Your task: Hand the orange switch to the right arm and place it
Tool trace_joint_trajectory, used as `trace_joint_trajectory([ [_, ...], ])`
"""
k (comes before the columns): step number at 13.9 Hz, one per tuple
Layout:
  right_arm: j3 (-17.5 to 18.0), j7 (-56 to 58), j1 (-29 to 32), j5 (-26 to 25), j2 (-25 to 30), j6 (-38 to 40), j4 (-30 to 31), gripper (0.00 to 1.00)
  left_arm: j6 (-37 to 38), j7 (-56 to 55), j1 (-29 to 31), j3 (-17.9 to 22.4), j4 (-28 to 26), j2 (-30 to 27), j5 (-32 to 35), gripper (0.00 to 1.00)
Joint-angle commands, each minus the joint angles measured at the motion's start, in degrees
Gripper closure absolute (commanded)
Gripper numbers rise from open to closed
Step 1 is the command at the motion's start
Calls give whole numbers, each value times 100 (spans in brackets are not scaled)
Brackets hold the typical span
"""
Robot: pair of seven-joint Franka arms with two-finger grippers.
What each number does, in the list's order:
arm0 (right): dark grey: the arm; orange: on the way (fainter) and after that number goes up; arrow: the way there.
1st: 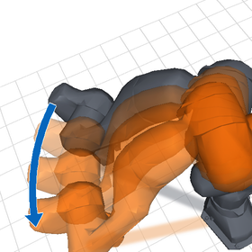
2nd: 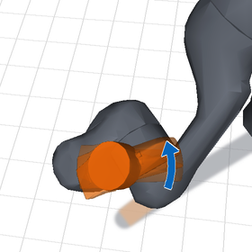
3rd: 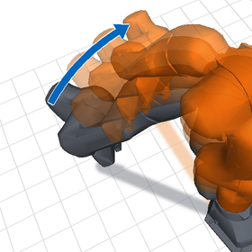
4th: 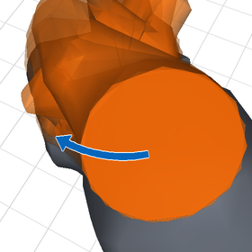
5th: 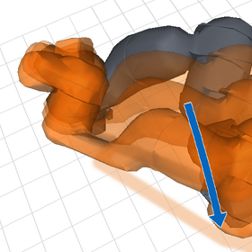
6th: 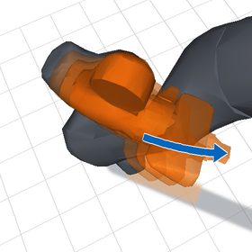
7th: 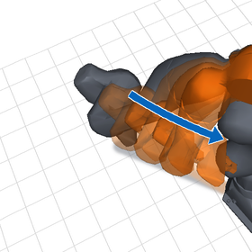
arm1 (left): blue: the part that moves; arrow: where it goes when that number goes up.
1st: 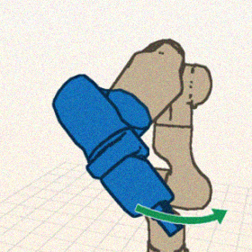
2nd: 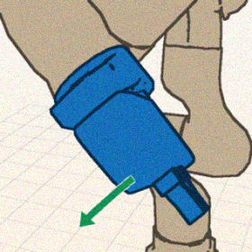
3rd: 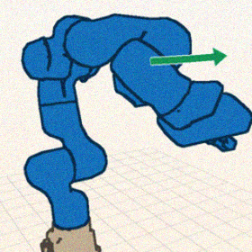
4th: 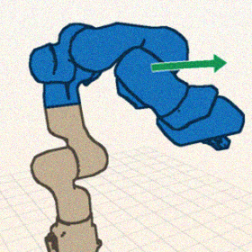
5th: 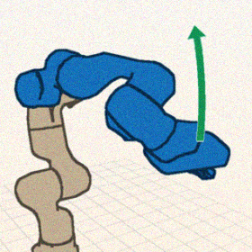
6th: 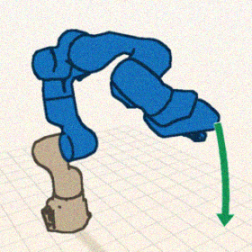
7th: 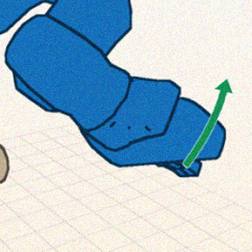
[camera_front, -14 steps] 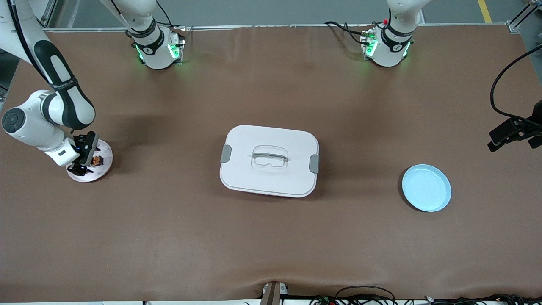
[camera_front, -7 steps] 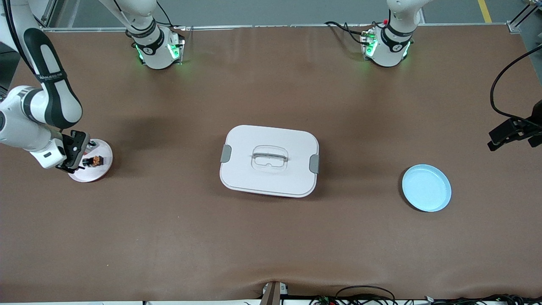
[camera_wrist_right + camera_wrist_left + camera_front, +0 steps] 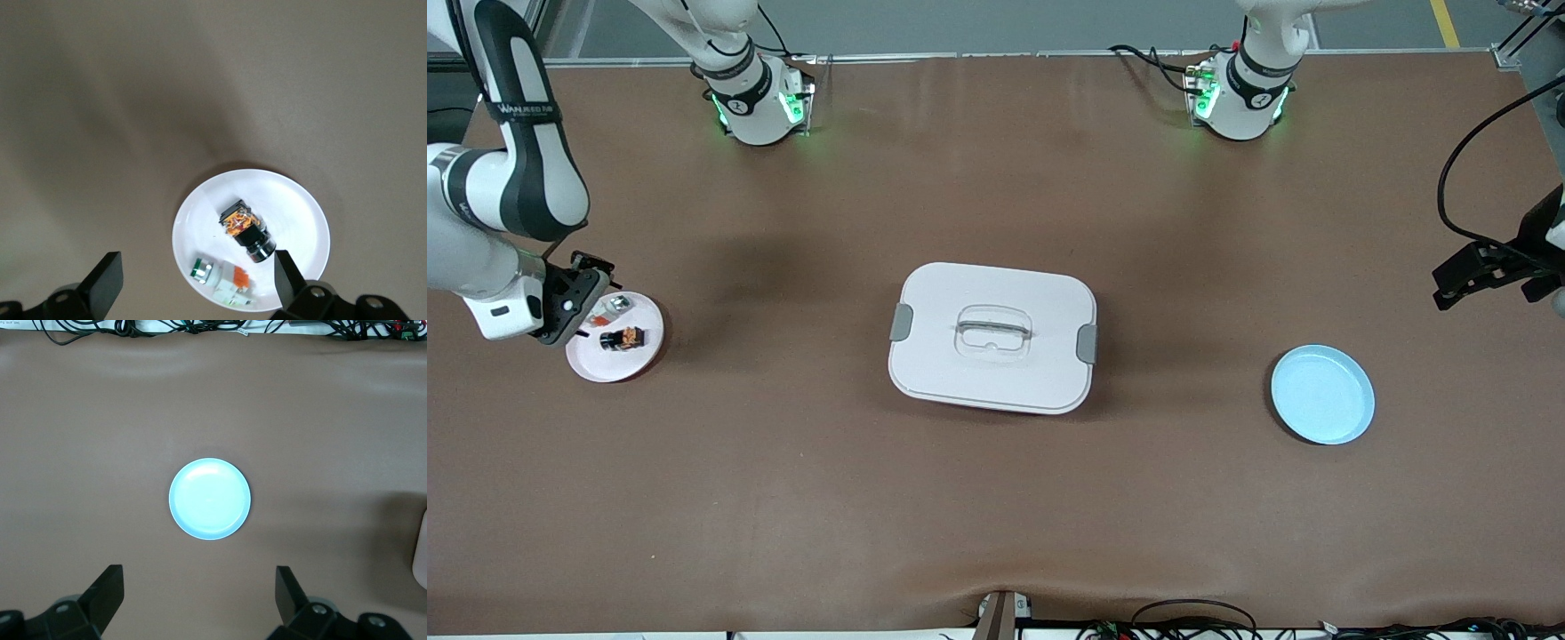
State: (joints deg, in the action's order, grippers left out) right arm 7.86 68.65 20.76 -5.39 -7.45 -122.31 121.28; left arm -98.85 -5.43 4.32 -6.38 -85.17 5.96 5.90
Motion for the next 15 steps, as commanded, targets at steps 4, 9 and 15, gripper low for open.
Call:
trace_joint_trajectory([
  [4, 13, -1651, -370, -24, 622, 1049, -349, 0, 85, 69, -581, 594, -26, -87, -36, 0],
  [9, 13, -3206, -573, 519, 710, 2226, -1096, 0, 85, 25, -538, 550, -17, -130, -220, 0],
  [15, 14, -4676, -853, 600, 789, 3115, -1888, 0, 190, 25, -511, 524, -52, -271, -484, 0],
])
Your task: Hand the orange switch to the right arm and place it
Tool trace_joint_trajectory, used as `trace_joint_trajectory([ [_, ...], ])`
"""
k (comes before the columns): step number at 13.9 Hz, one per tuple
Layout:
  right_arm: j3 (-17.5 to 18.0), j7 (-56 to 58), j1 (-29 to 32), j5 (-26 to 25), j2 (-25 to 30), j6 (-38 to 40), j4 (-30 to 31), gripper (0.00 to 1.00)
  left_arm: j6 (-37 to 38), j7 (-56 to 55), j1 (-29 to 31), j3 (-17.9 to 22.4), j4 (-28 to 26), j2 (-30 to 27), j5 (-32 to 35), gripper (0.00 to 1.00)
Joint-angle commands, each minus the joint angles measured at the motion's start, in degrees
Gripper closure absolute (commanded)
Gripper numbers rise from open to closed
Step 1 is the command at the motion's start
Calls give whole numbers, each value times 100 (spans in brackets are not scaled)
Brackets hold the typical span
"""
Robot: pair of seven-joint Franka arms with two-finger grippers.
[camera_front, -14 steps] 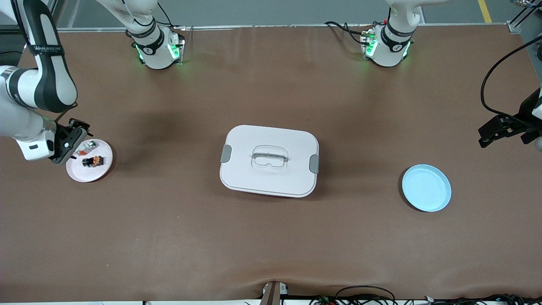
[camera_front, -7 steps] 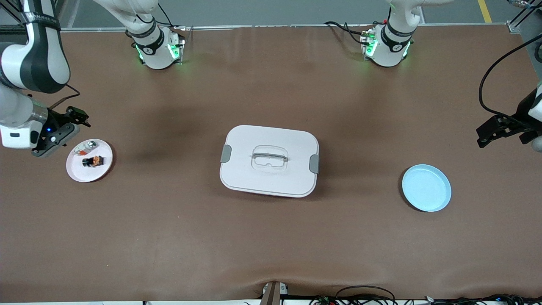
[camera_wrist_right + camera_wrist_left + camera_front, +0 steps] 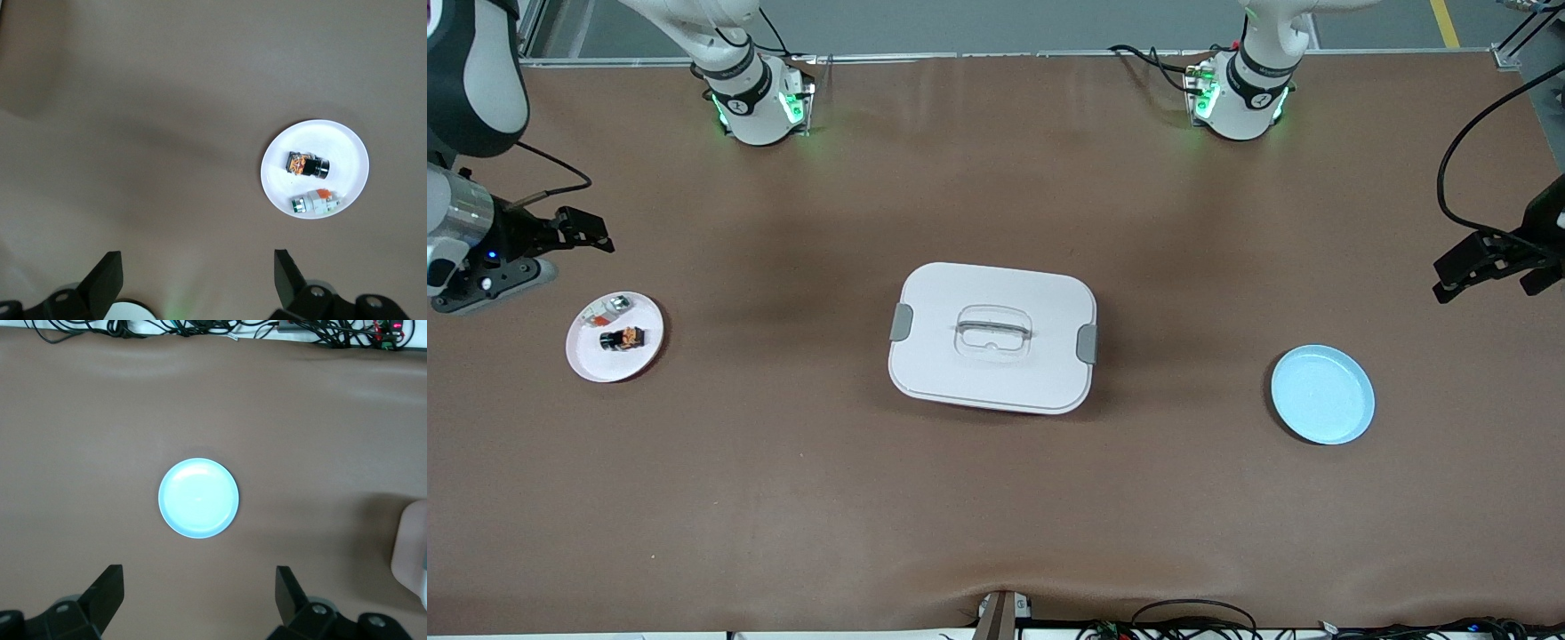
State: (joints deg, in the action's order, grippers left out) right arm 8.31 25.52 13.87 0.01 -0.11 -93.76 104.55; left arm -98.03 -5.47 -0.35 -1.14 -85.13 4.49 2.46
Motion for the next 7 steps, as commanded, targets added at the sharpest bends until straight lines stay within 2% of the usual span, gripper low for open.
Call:
trace_joint_trajectory([
  [1, -40, -476, -174, 60, 46, 366, -321, 0, 109, 19, -53, -70, -56, -124, -141, 0],
  [3, -31, -1150, -227, 60, 2, 516, -514, 0, 109, 19, -18, -141, -56, -141, -158, 0],
  [6, -5, -2899, -604, -10, 20, 648, -629, 0, 83, 107, 96, -132, -231, -325, -387, 0],
  [7, -5, -3051, -622, -19, 2, 753, -751, 0, 74, 107, 96, -132, -328, -396, -387, 0],
])
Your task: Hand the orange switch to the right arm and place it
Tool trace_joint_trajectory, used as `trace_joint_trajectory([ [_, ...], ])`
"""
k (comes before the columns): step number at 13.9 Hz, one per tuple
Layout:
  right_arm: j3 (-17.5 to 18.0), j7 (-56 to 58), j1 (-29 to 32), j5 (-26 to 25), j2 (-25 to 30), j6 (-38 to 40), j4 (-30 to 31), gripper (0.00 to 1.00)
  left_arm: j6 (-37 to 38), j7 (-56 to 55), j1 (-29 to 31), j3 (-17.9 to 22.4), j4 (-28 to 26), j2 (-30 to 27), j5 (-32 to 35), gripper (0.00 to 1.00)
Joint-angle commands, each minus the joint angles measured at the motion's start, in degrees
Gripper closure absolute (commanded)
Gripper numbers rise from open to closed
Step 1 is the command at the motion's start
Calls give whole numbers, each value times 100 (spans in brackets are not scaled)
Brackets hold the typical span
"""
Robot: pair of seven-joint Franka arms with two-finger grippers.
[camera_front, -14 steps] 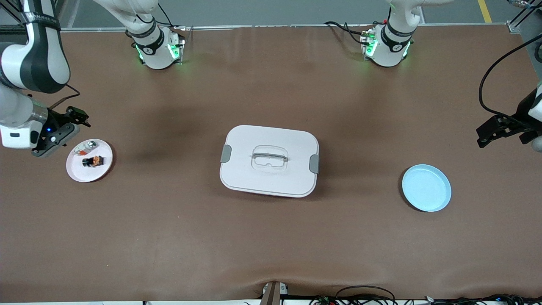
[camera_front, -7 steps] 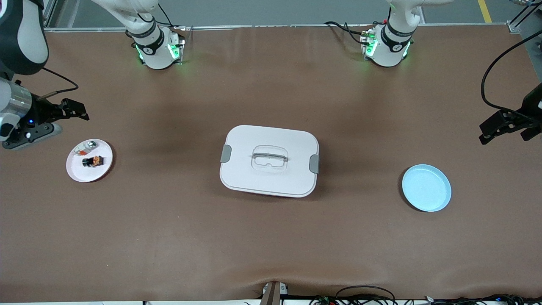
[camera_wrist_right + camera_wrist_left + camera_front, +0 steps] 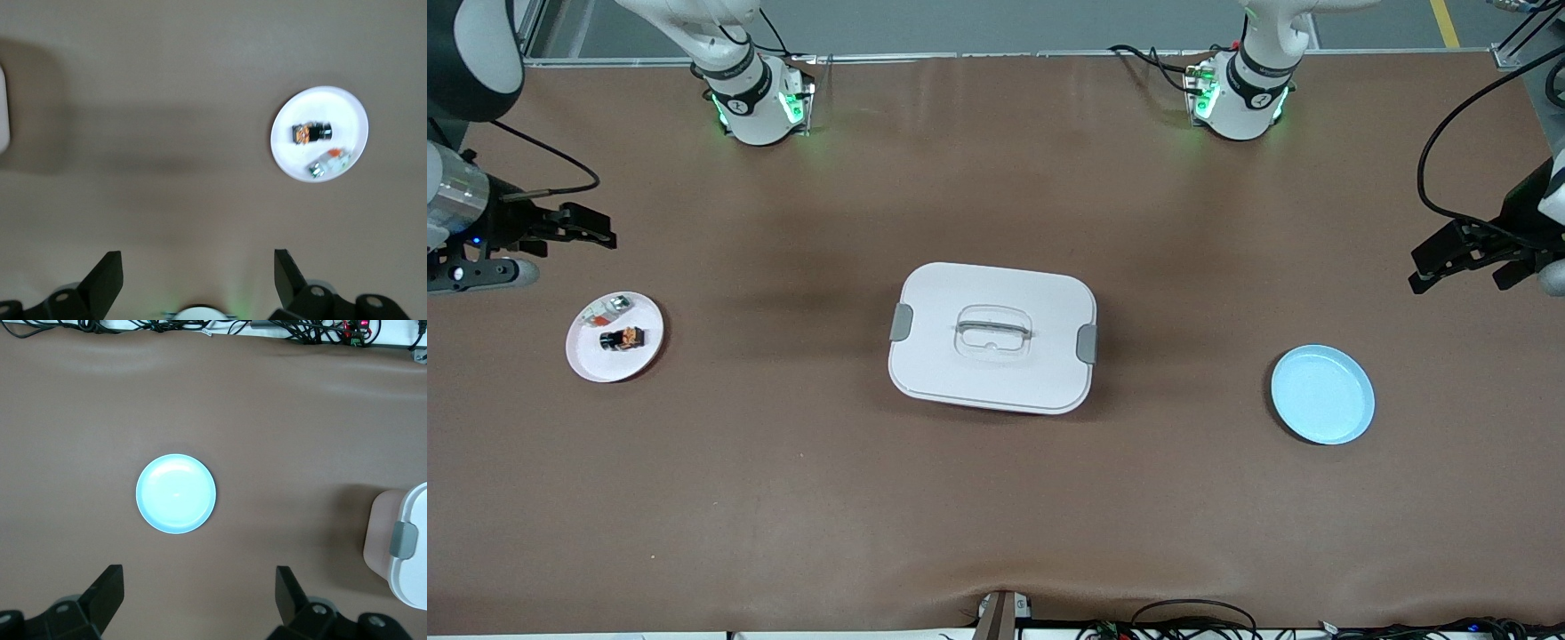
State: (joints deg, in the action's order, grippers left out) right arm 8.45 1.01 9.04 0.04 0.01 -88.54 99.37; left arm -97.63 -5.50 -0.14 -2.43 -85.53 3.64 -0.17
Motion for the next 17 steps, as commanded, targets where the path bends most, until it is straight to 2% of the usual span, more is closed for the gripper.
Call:
trace_joint_trajectory([
  [1, -27, -620, -139, -13, -10, 337, -408, 0, 7, 119, 75, -12, -419, -407, -123, 0],
  [4, -36, -672, -131, -4, -19, 390, -769, 0, -221, 119, 66, -20, -762, -601, -123, 0],
  [12, -80, -576, -87, 294, 16, 338, -963, 0, -46, 216, 66, 6, -736, -443, -106, 0],
  [17, -80, 321, 177, 479, 8, 557, -998, 0, -37, 198, 75, 15, -728, -408, -106, 0],
])
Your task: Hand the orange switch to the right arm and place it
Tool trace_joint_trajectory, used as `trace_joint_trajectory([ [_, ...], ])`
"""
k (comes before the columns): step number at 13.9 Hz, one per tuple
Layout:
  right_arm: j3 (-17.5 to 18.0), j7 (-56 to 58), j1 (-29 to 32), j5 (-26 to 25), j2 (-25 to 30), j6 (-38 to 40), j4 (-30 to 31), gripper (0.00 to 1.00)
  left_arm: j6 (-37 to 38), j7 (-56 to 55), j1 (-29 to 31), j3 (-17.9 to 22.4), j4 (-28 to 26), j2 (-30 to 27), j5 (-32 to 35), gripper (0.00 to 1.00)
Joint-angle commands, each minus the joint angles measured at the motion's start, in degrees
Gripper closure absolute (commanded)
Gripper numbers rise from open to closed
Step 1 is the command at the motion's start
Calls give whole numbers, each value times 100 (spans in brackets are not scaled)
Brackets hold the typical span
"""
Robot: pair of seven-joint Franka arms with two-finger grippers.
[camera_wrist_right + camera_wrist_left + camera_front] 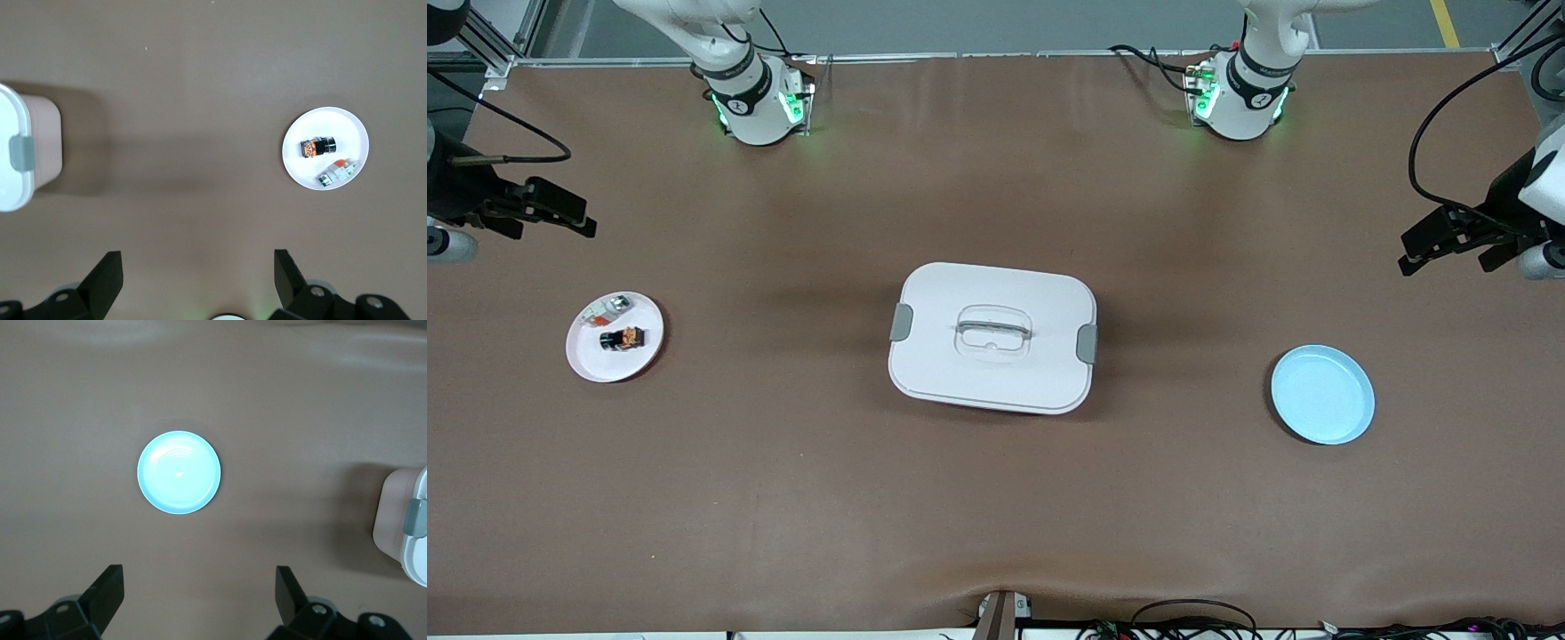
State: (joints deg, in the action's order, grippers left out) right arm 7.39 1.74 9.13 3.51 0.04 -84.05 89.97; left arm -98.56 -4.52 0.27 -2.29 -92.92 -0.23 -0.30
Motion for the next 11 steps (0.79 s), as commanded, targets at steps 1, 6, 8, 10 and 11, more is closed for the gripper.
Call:
trace_joint_trajectory([
  [1, 35, 248, 160, 124, 5, 100, -67, 0, 57, 100, 26, -8, 10, -21, -93, 0],
  [6, 8, 274, 186, 115, 180, 372, -32, 0, 57, 91, 17, -8, 10, -21, -84, 0],
  [8, 17, 274, 186, 106, 181, 390, -23, 0, 48, 83, 8, -17, 19, -30, -76, 0],
  [10, 0, 274, 90, 54, 207, 389, -32, 0, 57, 83, -10, -26, 19, -30, -67, 0],
  [11, -44, 265, 28, 45, 329, 416, -32, 0, 48, 91, -1, -26, 19, -30, -67, 0],
])
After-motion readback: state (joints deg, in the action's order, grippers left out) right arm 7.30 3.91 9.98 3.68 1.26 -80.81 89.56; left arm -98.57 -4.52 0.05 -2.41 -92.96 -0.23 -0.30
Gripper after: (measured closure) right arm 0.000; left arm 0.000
